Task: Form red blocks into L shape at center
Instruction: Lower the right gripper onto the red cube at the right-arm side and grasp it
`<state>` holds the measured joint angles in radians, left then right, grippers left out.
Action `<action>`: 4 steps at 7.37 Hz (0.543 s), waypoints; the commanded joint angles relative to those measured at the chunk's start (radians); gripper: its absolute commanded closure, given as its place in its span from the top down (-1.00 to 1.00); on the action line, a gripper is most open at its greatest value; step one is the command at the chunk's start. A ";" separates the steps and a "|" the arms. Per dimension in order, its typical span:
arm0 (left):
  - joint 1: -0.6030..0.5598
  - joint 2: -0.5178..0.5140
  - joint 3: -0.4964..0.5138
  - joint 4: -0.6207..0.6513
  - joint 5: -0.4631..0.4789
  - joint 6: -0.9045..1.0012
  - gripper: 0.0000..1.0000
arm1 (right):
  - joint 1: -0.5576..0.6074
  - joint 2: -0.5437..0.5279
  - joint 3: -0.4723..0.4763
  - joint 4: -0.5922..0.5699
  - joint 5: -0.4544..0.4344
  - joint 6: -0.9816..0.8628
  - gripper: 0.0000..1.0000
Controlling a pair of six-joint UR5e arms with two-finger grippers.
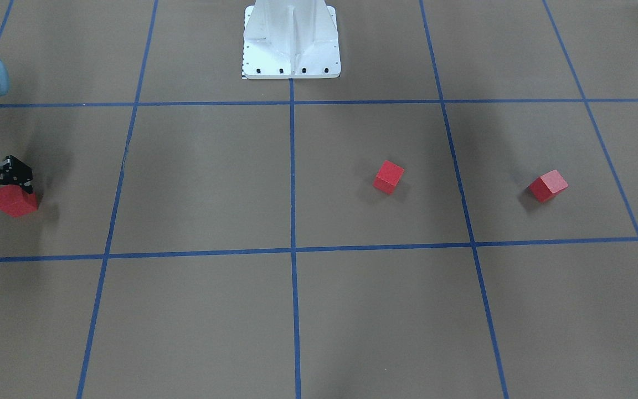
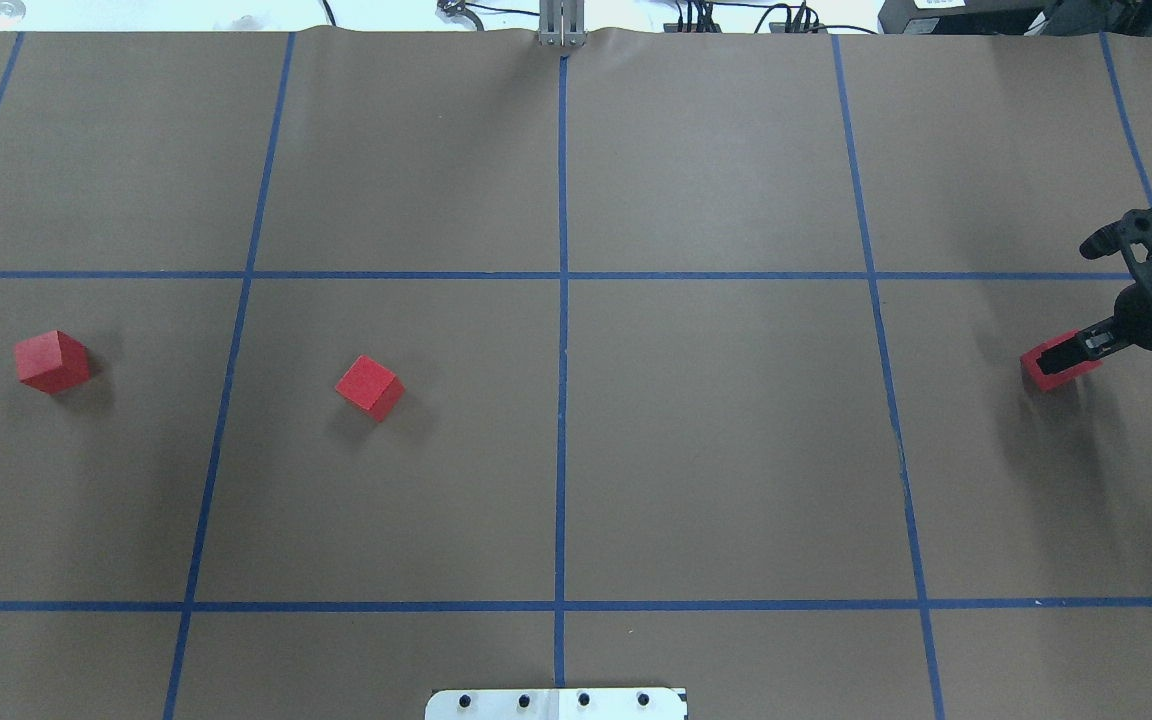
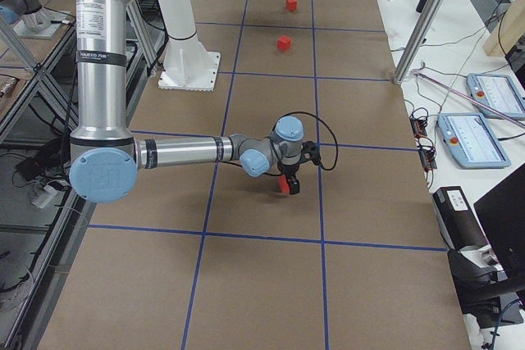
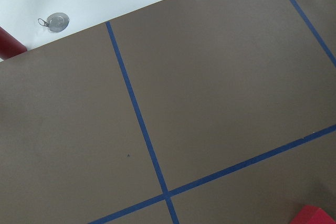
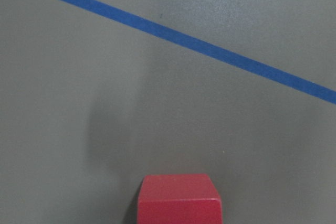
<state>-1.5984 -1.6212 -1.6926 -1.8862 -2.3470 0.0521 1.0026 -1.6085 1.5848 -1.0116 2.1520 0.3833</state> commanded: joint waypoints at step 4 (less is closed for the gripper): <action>0.002 0.011 0.001 -0.011 0.000 0.000 1.00 | -0.002 0.048 0.110 -0.086 0.008 0.085 -1.00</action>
<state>-1.5974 -1.6123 -1.6946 -1.8941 -2.3470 0.0515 0.9999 -1.5856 1.6197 -1.0201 2.1575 0.4131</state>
